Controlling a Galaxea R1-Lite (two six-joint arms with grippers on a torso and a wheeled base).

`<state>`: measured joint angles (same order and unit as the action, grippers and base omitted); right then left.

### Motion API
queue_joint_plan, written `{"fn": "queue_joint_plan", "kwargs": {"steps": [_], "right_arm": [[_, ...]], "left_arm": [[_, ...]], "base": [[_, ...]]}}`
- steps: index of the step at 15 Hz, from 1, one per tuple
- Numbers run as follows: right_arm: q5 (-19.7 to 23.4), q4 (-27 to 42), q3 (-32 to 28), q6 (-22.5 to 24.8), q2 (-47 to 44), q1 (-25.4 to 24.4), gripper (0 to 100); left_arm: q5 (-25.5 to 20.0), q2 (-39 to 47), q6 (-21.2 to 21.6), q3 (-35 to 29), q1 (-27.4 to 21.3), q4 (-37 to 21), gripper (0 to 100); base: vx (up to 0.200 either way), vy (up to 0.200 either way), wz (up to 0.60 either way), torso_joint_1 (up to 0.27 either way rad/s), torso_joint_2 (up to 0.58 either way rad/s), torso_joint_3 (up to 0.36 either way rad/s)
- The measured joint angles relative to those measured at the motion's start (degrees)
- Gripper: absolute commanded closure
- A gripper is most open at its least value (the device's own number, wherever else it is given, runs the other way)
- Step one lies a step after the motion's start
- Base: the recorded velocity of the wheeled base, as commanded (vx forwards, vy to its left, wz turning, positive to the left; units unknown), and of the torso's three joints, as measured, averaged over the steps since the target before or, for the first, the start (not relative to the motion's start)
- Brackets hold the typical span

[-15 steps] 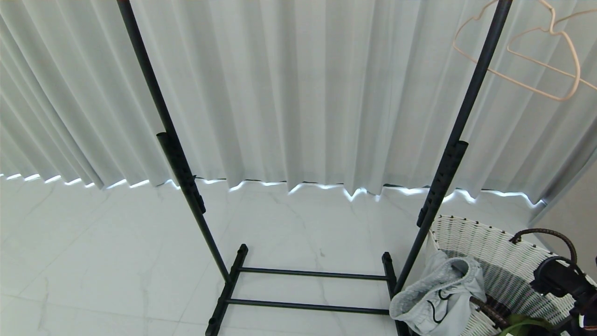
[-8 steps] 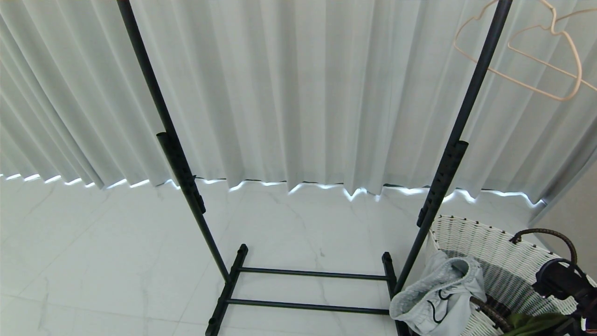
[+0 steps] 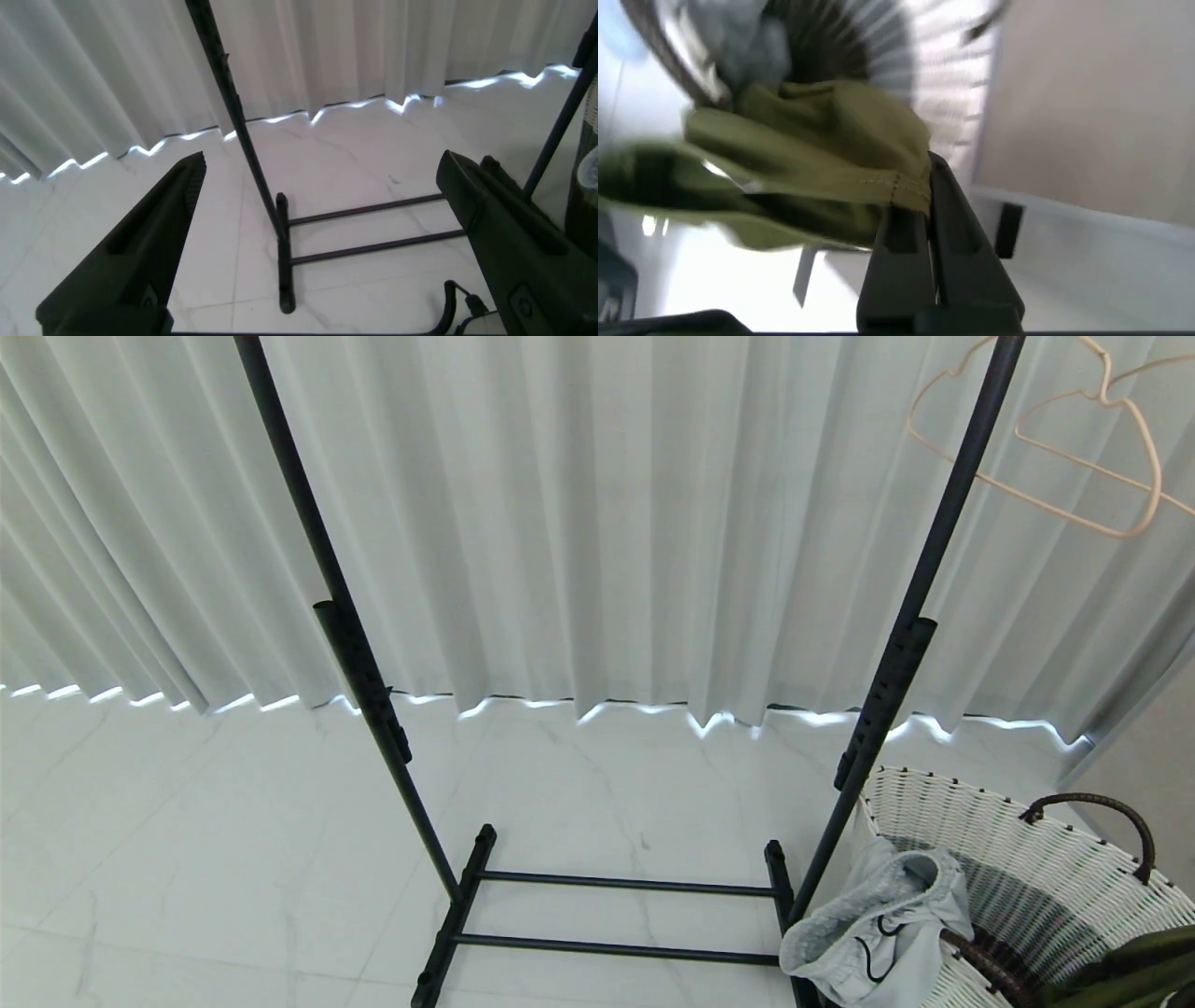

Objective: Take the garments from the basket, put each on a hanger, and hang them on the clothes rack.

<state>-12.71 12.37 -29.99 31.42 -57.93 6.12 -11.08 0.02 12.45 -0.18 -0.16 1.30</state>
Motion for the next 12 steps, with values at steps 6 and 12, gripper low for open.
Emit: {"fn": "queue_joint_plan", "kwargs": {"steps": [6, 12], "right_arm": [[0.4, 4.9, -9.5, -0.2, 10.7, -1.1, 100], [0.4, 4.9, -9.6, -0.1, 13.0, -1.2, 100]], "left_arm": [[-0.3, 0.0, 0.2, 0.0, 0.0, 0.0, 0], [-0.3, 0.0, 0.1, -0.1, 0.1, 0.0, 0]], "base": [[-0.033, 0.000, 0.00, 0.000, 0.00, 0.000], [-0.200, 0.000, 0.00, 0.003, 0.00, 0.000]]}}
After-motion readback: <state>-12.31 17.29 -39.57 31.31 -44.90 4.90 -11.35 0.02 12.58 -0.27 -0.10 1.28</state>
